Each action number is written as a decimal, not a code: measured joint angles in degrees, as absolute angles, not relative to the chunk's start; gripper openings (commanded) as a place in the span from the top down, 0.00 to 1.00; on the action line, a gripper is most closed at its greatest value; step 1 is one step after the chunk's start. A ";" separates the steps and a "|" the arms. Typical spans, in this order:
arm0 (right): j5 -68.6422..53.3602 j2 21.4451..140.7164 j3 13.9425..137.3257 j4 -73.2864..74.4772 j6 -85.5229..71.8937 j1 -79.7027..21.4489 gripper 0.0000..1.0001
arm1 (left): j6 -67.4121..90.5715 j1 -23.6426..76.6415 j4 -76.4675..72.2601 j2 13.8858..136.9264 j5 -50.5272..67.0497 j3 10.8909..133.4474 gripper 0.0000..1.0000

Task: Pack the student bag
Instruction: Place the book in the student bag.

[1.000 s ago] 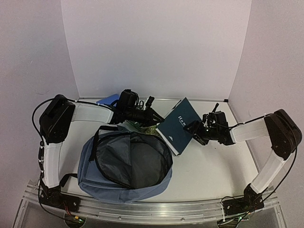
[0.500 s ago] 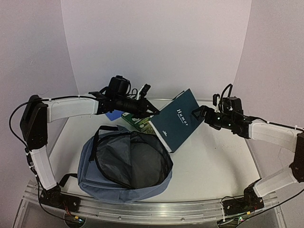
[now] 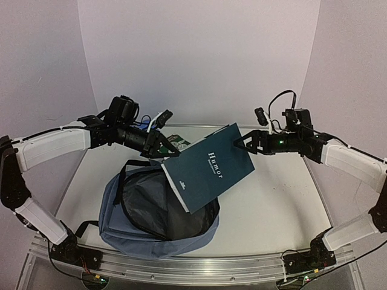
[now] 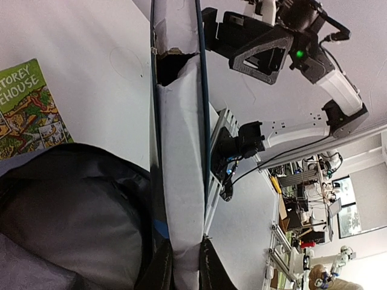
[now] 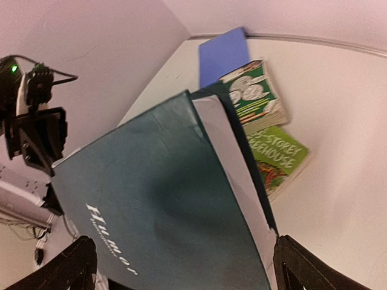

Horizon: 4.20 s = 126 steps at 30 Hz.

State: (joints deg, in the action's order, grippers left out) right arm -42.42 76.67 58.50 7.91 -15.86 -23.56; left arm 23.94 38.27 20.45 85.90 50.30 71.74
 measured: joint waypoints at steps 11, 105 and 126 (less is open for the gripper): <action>-53.77 80.77 59.61 13.82 -12.34 -24.78 0.04 | 19.72 37.45 26.48 83.94 55.10 70.62 1.00; -42.60 77.78 55.06 10.28 -45.81 -33.13 1.00 | 34.12 30.60 21.05 60.78 38.56 53.45 1.00; -40.83 89.00 54.76 -8.52 -64.75 -41.77 1.00 | 29.95 30.52 21.03 66.46 45.74 58.18 1.00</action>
State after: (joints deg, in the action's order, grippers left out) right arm -40.83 89.00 54.76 -8.52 -64.75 -41.77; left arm 29.95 30.52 21.03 66.46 45.74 58.18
